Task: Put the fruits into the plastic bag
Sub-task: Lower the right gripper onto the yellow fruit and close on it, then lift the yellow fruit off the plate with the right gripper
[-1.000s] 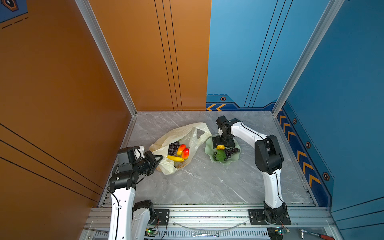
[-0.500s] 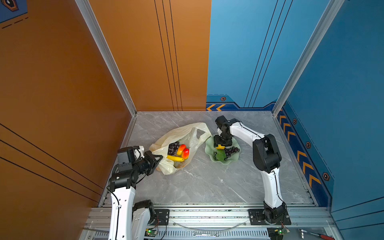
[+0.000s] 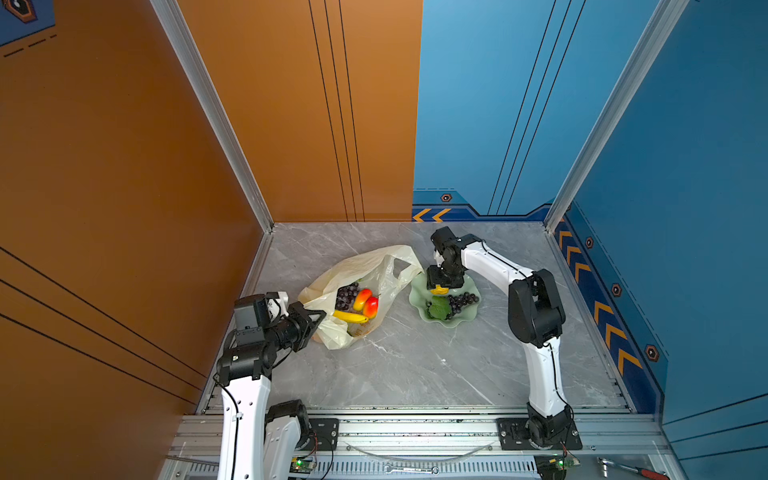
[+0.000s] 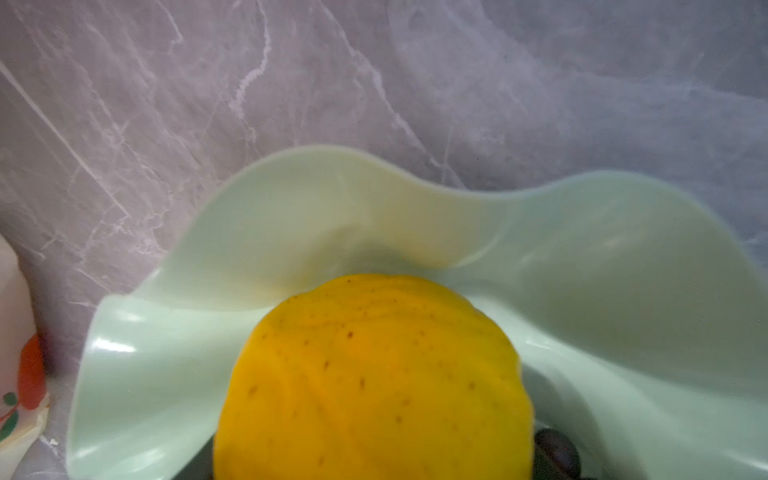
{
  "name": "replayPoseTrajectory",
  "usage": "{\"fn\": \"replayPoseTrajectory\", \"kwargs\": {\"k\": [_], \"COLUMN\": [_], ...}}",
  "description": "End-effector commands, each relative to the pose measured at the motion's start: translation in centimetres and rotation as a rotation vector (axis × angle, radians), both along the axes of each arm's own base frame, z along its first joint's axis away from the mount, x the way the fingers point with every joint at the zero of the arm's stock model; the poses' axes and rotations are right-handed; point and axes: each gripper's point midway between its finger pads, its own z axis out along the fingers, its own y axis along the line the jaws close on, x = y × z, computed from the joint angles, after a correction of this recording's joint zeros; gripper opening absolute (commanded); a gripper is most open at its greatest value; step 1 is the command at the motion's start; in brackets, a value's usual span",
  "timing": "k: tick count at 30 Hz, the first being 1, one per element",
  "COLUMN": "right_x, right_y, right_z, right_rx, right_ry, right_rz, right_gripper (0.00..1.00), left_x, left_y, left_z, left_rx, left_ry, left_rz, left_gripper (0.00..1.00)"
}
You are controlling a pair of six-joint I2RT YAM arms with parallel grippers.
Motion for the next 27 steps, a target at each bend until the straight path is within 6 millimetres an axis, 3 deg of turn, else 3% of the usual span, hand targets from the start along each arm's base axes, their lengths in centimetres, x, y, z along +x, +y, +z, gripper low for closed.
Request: {"fn": "replayPoseTrajectory", "kwargs": {"k": [1, 2, 3, 16, 27], "right_x": [0.0, -0.1, -0.2, -1.1, -3.3], "right_y": [-0.5, -0.5, -0.5, -0.7, 0.5], "right_z": [2.5, 2.4, 4.0, 8.8, 13.4], "right_rx": [0.012, 0.011, 0.029, 0.133, 0.371], "right_ry": [-0.052, -0.049, -0.079, -0.153, -0.182], "right_rz": [0.009, 0.009, 0.012, -0.002, -0.035], "right_gripper": [0.63, 0.63, 0.63, 0.63, 0.63], "left_x": [-0.5, -0.5, -0.5, -0.4, -0.2], "left_y": [-0.2, -0.2, -0.2, -0.1, 0.0], "left_z": [-0.7, -0.7, -0.8, -0.4, 0.4], "left_rx": [-0.015, -0.016, -0.016, -0.011, -0.002], "left_ry": [0.018, 0.019, 0.021, 0.013, -0.005], "left_rz": [-0.013, -0.013, -0.011, -0.005, 0.000], "left_gripper": [0.00, 0.00, 0.00, 0.00, 0.00]}}
